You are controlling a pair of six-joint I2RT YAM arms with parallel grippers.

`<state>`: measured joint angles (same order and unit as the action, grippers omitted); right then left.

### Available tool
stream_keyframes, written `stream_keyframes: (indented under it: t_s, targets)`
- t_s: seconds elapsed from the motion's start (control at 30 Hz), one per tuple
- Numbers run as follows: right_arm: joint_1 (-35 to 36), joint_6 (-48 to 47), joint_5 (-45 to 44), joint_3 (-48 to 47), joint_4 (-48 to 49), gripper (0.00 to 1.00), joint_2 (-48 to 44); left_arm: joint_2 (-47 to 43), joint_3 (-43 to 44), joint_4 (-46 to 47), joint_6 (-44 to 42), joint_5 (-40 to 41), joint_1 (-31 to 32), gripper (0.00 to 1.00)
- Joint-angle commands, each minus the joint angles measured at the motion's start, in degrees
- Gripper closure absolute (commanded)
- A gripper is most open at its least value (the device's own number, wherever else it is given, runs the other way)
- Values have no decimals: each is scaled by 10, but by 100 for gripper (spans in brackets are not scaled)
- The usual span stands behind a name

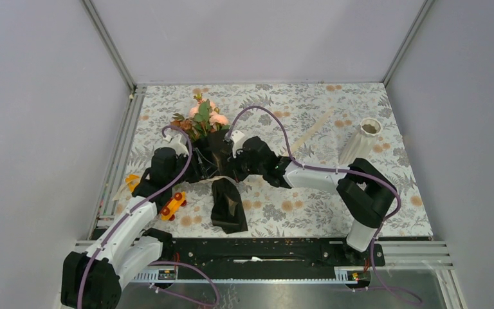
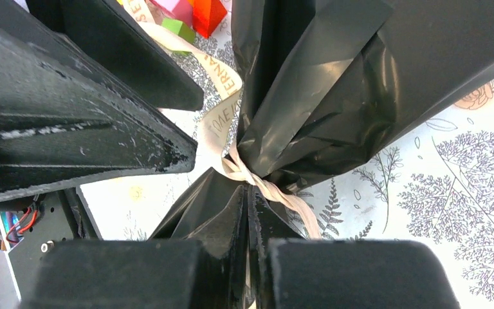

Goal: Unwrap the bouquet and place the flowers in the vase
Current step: Untie the ribbon from the wrapping paper.

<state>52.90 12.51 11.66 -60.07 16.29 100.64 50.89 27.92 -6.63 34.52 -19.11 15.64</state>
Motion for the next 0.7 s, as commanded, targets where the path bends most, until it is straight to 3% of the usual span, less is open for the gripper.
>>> stream_keyframes:
  t_s: [0.0, 0.27, 0.47, 0.67]
  targets:
    - [-3, -12, 1, 1, 23, 95, -16, -16, 16, -6, -8, -8, 3, 49]
    - [-3, -27, 6, -16, 15, 79, 16, -23, 70, -95, -29, 0, 3, 48]
    - [-2, -27, 6, -22, 18, 74, 25, -19, 112, -146, -68, -10, 2, 47]
    - [2, -30, 6, -27, 16, 71, 38, -7, 94, -125, -56, -24, 2, 46]
